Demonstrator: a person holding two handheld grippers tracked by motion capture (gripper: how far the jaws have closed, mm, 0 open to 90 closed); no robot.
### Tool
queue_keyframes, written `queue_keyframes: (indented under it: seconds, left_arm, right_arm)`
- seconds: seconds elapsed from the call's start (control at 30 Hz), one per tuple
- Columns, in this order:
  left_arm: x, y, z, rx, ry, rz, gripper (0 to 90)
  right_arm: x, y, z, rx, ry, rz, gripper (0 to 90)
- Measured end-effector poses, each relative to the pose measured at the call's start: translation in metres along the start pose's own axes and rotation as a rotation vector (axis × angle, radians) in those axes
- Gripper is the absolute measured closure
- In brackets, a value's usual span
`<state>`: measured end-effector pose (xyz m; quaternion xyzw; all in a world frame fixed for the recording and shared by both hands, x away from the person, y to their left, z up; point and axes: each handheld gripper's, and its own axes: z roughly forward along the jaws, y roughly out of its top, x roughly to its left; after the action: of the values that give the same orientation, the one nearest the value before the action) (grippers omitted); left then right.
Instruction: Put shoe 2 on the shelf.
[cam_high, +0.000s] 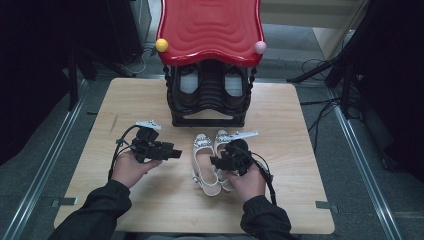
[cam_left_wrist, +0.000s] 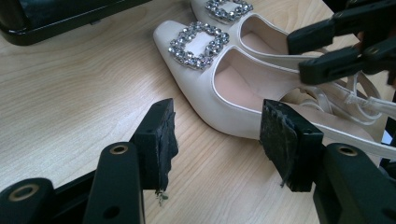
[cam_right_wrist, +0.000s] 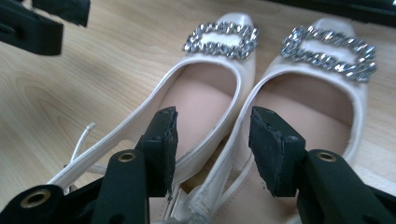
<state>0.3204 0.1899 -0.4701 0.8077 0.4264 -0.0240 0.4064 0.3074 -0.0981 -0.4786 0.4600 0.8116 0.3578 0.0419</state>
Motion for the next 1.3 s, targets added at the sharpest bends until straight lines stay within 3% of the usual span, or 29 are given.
queue_keyframes:
  seconds: [0.1,0.33,0.57,0.73,1.3]
  left_arm:
    - [0.0,0.0,-0.001,0.001,0.002,0.0,45.9]
    - [0.001,-0.001,-0.002,-0.007,0.004,-0.007,46.0]
    - [0.002,-0.001,-0.002,-0.005,0.004,-0.008,46.0]
    - [0.002,-0.001,-0.002,-0.003,0.005,-0.003,46.0]
    - [0.005,-0.001,0.0,0.004,0.008,-0.012,46.0]
  right_arm:
    - [0.002,-0.001,0.005,0.006,-0.004,0.007,53.0]
    - [0.007,-0.005,0.012,0.044,-0.047,-0.026,54.2]
    - [0.004,-0.009,0.011,0.058,-0.056,-0.013,61.0]
    - [0.004,-0.009,0.015,0.076,-0.083,-0.038,68.2]
    - [0.002,0.001,0.026,0.124,-0.106,-0.041,77.6]
